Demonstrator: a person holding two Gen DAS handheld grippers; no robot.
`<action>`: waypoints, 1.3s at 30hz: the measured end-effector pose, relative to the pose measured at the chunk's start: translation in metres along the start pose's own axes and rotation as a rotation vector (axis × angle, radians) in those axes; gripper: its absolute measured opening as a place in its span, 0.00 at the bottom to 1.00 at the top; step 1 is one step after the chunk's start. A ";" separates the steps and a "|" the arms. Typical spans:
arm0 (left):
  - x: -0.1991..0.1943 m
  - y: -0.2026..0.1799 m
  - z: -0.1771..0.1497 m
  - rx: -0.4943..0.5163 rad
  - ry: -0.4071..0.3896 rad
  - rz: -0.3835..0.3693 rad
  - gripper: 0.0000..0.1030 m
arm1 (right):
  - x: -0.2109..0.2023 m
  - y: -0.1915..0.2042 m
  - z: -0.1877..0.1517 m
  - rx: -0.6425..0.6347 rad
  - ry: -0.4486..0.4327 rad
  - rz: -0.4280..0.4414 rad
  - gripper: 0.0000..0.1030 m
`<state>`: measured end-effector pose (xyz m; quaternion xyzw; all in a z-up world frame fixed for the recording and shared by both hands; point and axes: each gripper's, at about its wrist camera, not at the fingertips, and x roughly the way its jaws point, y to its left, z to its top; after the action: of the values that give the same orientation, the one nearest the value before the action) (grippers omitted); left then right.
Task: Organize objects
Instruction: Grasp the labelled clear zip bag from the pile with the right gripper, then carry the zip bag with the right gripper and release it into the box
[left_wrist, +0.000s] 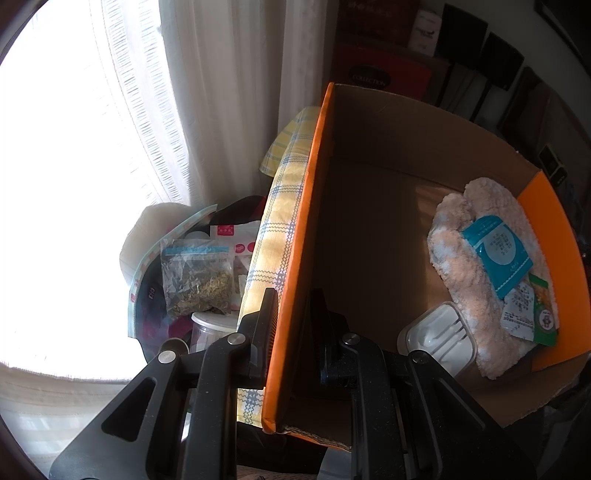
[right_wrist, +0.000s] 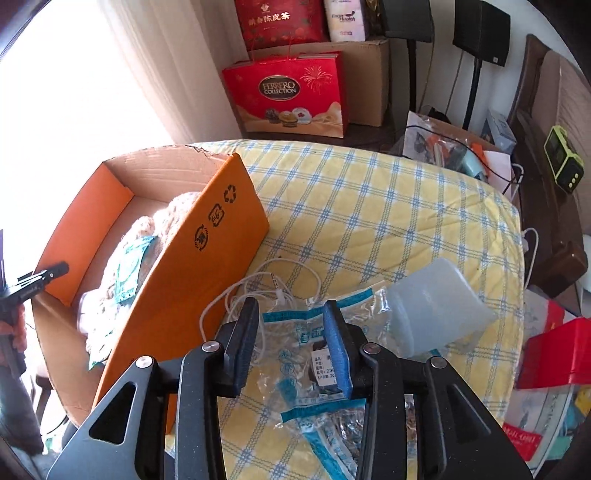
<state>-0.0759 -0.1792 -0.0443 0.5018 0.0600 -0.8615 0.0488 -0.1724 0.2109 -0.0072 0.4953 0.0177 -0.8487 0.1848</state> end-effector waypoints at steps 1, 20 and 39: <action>-0.001 0.000 0.000 -0.001 -0.001 -0.001 0.15 | -0.003 0.001 0.000 -0.009 -0.005 -0.023 0.36; -0.005 0.003 -0.001 -0.002 -0.002 -0.004 0.15 | 0.026 0.004 -0.042 -0.119 0.060 -0.273 0.41; -0.006 0.000 -0.001 -0.006 -0.003 -0.009 0.15 | -0.034 0.005 -0.026 -0.016 -0.071 -0.206 0.16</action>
<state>-0.0723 -0.1792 -0.0392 0.5001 0.0648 -0.8623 0.0464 -0.1338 0.2223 0.0092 0.4591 0.0687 -0.8799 0.1012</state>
